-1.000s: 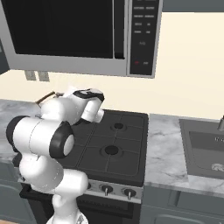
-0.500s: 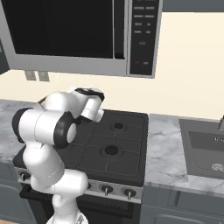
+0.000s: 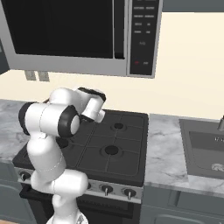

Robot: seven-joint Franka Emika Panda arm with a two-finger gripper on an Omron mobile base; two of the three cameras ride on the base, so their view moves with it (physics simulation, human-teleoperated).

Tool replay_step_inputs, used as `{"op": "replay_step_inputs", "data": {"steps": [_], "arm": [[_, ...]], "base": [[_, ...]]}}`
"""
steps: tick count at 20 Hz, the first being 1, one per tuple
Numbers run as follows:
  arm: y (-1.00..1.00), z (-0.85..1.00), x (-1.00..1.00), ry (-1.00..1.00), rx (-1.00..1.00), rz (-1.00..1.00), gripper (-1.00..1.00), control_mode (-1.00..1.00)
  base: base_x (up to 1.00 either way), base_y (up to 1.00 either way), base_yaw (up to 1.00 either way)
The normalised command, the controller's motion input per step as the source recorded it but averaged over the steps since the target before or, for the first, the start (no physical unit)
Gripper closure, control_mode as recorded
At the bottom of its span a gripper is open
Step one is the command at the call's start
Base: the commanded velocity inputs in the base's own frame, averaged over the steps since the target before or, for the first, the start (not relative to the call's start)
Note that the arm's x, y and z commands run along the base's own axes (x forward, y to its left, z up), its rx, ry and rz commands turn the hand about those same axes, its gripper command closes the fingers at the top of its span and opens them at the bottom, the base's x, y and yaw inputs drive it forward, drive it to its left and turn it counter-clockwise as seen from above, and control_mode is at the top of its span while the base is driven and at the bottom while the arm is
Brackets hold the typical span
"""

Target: Pick the kettle from the cabinet and place it on a stove burner. Then pick the pot from the counter and place it on another stove burner. Finally, turn both burners on.

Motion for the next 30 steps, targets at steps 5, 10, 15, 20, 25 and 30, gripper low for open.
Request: {"op": "replay_step_inputs", "data": {"steps": [5,10,15,20,25,30], "arm": [[0.04,-0.18,0.23,0.00,0.00,0.00,1.00,-1.00],[0.06,-0.16,0.24,0.00,0.00,0.00,1.00,-1.00],[0.05,-0.15,0.24,-0.01,0.00,0.00,1.00,-1.00],[0.08,-0.14,0.23,-0.02,0.00,0.00,1.00,-1.00],[0.06,-0.15,0.23,-0.02,0.00,0.00,1.00,-1.00],[0.02,-0.14,0.22,0.00,0.00,0.00,1.00,-1.00]], "base": [[0.00,0.00,0.00],[0.00,0.00,0.00],[0.00,0.00,0.00],[0.00,0.00,0.00],[0.00,0.00,0.00],[0.00,0.00,0.00]]}}
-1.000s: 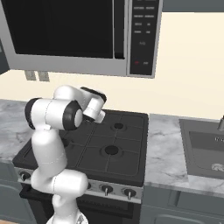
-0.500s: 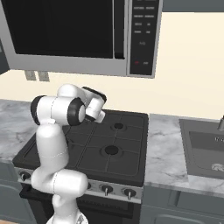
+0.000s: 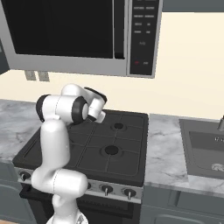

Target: Pick the kettle from the cabinet and place it on a stove burner. Then pick the pot from the counter and place it on another stove burner. Finally, turn both burners on.

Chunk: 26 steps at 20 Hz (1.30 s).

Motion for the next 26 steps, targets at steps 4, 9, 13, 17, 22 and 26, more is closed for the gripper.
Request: {"op": "replay_step_inputs", "data": {"steps": [4,9,13,17,22,26], "arm": [[0.06,-0.18,0.25,0.00,0.00,0.00,1.00,-1.00],[0.04,-0.19,0.23,0.00,0.00,0.00,1.00,-1.00],[0.09,-0.22,0.25,0.00,0.00,0.00,1.00,-1.00],[0.08,-0.23,0.25,0.00,0.00,0.00,1.00,-1.00],[0.04,-0.24,0.22,0.00,0.00,0.00,1.00,-1.00],[0.00,-0.41,0.09,-0.01,0.00,0.00,1.00,-1.00]], "base": [[0.00,0.00,0.00],[0.00,0.00,0.00],[0.00,0.00,0.00],[0.00,0.00,0.00],[0.00,0.00,0.00],[0.00,0.00,0.00]]}}
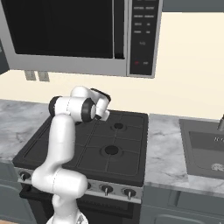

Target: Pick the kettle from the cabinet and place it on a stove burner. Then pick the pot from the counter and place it on another stove burner. Finally, turn both burners on.

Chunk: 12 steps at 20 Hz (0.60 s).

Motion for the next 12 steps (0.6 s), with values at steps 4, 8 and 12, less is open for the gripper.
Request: {"op": "replay_step_inputs", "data": {"steps": [4,8,12], "arm": [[0.00,-0.40,0.00,-0.03,0.00,0.00,1.00,-1.00],[0.00,-0.32,0.00,-0.01,0.00,0.00,1.00,-1.00],[0.01,-0.28,0.00,0.00,0.00,0.00,-1.00,-1.00]], "base": [[0.00,0.00,0.00],[0.00,0.00,0.00],[0.00,0.00,0.00]]}}
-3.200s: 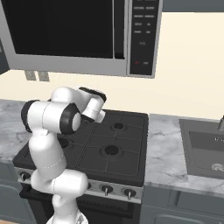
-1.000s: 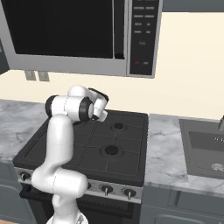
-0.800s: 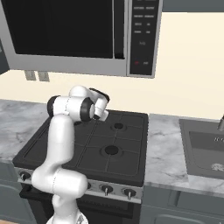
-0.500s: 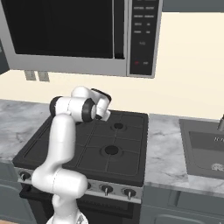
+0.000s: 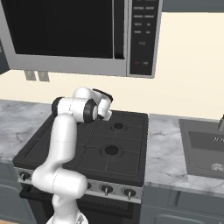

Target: Pick the kettle from the cabinet and place it on a stove burner. Then pick the pot from the counter and place it on another stove burner. Finally, turn both burners on.

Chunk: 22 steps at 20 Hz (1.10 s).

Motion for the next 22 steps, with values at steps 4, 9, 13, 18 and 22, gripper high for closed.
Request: {"op": "replay_step_inputs", "data": {"steps": [4,9,13,18,22], "arm": [[0.05,-0.17,-0.01,-0.02,0.00,0.00,-1.00,-1.00],[0.00,-0.08,0.00,-0.06,0.00,0.00,-1.00,-1.00],[0.00,-0.10,0.00,-0.04,0.00,0.00,-1.00,-1.00],[0.00,-0.14,0.00,-0.03,0.00,0.00,-1.00,-1.00],[-0.07,-0.05,0.00,-0.01,0.00,0.03,-1.00,-1.00]], "base": [[0.00,0.00,0.00],[0.00,0.00,0.00],[0.00,0.00,0.00],[0.00,0.00,0.00],[0.00,0.00,0.00]]}}
